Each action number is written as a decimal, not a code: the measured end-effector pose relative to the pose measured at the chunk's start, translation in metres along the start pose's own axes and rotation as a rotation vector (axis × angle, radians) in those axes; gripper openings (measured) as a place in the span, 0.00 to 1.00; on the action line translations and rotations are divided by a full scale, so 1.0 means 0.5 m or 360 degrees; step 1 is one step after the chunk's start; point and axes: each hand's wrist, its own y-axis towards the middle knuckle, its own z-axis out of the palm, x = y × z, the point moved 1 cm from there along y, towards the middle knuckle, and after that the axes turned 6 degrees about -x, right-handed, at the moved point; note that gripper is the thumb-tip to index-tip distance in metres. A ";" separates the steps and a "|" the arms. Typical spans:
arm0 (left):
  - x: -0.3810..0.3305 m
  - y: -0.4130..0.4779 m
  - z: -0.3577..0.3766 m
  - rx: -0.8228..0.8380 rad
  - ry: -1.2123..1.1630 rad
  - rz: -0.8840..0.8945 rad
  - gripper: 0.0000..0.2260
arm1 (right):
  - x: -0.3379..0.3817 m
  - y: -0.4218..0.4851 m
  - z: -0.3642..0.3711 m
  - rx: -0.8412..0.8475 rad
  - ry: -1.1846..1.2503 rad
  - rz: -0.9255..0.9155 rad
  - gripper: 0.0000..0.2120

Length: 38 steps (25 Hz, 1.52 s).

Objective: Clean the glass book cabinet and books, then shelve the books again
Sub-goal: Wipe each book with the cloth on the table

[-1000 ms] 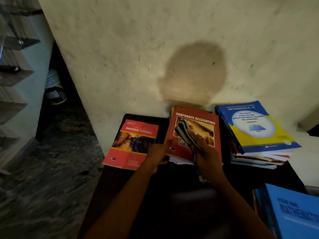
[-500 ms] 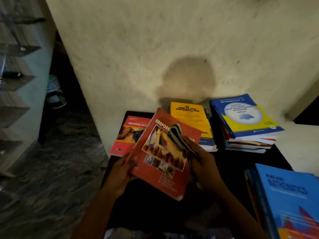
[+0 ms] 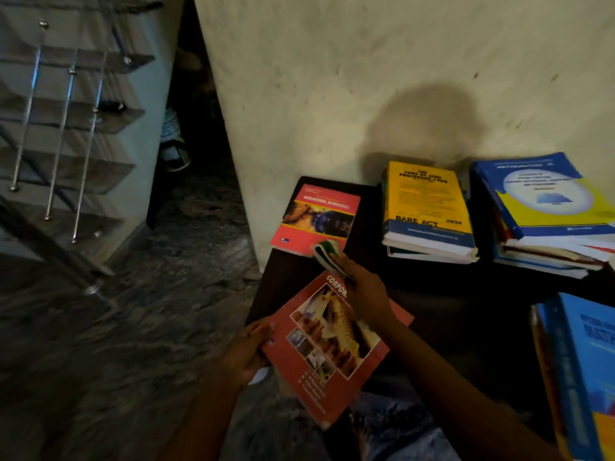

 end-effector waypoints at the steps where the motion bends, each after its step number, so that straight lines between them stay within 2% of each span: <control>1: 0.007 -0.002 0.001 -0.0058 -0.0107 -0.0019 0.10 | -0.018 0.014 0.015 0.0001 -0.0088 0.0033 0.26; 5: 0.029 -0.009 -0.006 -0.0217 -0.0362 -0.0030 0.10 | -0.076 0.037 0.077 0.0180 -0.0485 -0.0012 0.25; 9: 0.025 -0.018 -0.005 -0.0241 -0.0476 -0.0079 0.12 | -0.063 0.011 0.125 0.0137 -0.0674 -0.0036 0.28; 14: 0.024 -0.016 -0.004 -0.0258 -0.0514 -0.0068 0.13 | 0.016 -0.119 0.201 0.0245 -0.0499 -0.0347 0.27; 17: 0.030 -0.011 -0.009 -0.0264 -0.0653 -0.0063 0.15 | 0.062 -0.192 0.238 0.0314 -0.0366 -0.0401 0.25; 20: 0.032 -0.019 -0.012 -0.0108 -0.0846 -0.0093 0.21 | 0.051 -0.216 0.206 0.0326 -0.0306 -0.0559 0.26; 22: 0.030 -0.021 -0.008 -0.0114 -0.0673 -0.0024 0.17 | 0.024 -0.200 0.141 0.0240 -0.0196 -0.0475 0.25; 24: 0.040 -0.032 -0.004 -0.0245 -0.0360 0.0121 0.11 | -0.022 -0.163 0.062 -0.0017 -0.0237 -0.0241 0.26; 25: 0.049 -0.036 0.000 -0.0321 -0.0245 0.0178 0.12 | -0.048 -0.142 0.025 -0.0087 -0.0272 -0.0095 0.27; 26: 0.065 -0.041 0.005 -0.0399 -0.0200 0.0180 0.13 | -0.081 -0.127 -0.003 -0.0092 -0.0319 0.0048 0.27; 28: 0.112 -0.057 0.019 -0.0416 -0.0262 0.0029 0.11 | -0.128 -0.128 -0.023 0.0095 -0.0554 0.0183 0.30; 30: 0.144 -0.080 0.035 -0.0256 -0.0302 -0.0173 0.04 | -0.144 -0.144 -0.007 0.0246 -0.0750 0.0059 0.37; 32: 0.156 -0.076 0.032 -0.0240 -0.0336 -0.0168 0.04 | -0.139 -0.171 0.029 0.0241 -0.0857 -0.0070 0.35; 34: 0.157 -0.063 0.019 -0.0234 -0.0388 -0.0132 0.05 | -0.112 -0.204 0.060 0.0100 -0.0736 -0.0075 0.29; 36: 0.155 -0.061 0.012 -0.0216 -0.0396 -0.0142 0.05 | -0.076 -0.263 0.099 0.0079 -0.0610 -0.0133 0.25; 38: 0.157 -0.065 0.014 -0.0210 -0.0393 -0.0134 0.05 | -0.054 -0.321 0.140 0.0051 -0.0483 -0.0287 0.29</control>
